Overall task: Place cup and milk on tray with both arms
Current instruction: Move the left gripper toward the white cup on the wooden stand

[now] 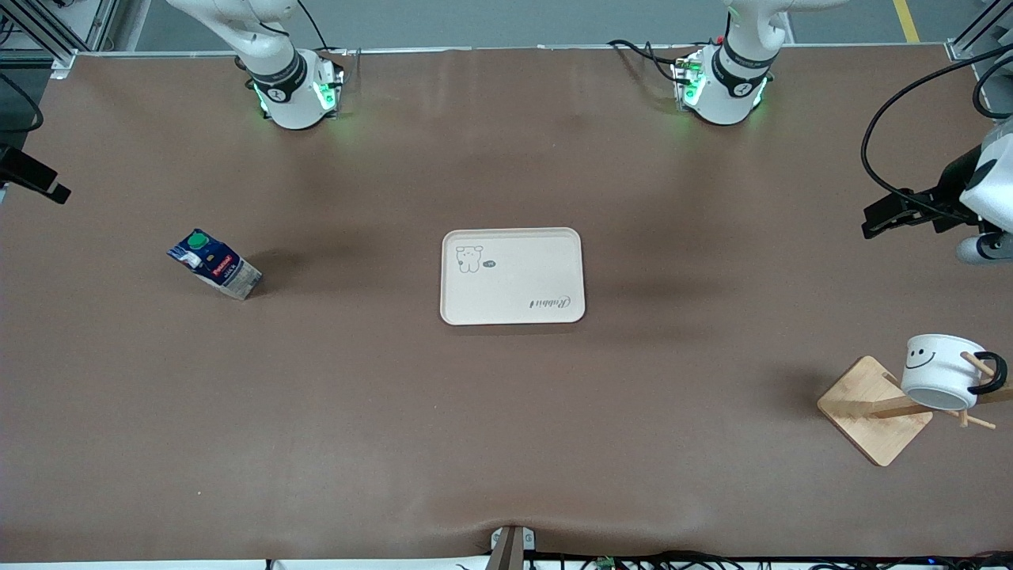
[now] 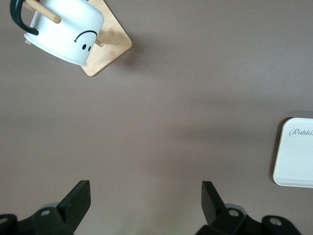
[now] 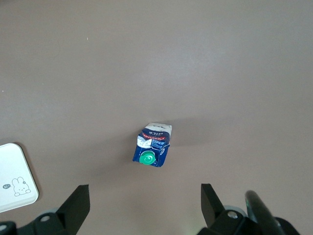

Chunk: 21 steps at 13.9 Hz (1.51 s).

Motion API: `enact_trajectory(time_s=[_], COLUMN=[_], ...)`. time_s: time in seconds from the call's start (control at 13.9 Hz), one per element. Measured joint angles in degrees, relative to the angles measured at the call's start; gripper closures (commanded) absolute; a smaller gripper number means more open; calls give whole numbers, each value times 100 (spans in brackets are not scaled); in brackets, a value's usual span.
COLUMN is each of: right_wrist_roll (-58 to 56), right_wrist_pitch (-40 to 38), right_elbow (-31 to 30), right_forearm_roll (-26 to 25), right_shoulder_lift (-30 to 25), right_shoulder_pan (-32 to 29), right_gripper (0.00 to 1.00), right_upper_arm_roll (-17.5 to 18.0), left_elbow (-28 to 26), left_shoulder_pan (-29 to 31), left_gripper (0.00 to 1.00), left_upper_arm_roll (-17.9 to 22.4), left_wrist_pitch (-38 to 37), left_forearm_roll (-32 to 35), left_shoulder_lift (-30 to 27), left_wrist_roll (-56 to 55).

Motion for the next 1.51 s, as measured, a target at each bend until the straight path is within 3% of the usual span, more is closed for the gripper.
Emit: enact_trajectory(time_s=[0.5, 0.94, 1.15, 1.51], right_wrist_roll=[1, 3, 7, 9], right_wrist_pitch=[0, 0, 0, 1], right_elbow=[0, 0, 0, 1], right_forearm_roll=[0, 0, 0, 0], right_shoulder_lift=[1, 2, 3, 6], right_shoulder_pan=[0, -1, -2, -2], right_gripper=[0, 0, 0, 0], right_upper_arm_roll=[0, -1, -2, -3], left_elbow=[35, 479, 381, -360], left_shoulder_pan=[1, 190, 327, 930], left_gripper=[0, 0, 0, 0], left_upper_arm_roll=[-3, 24, 27, 31], left_wrist_pitch=[3, 32, 512, 1733], left_forearm_roll=[283, 325, 325, -93], left_shoulder_lift=[38, 370, 446, 435], left_wrist_roll=[0, 186, 185, 186])
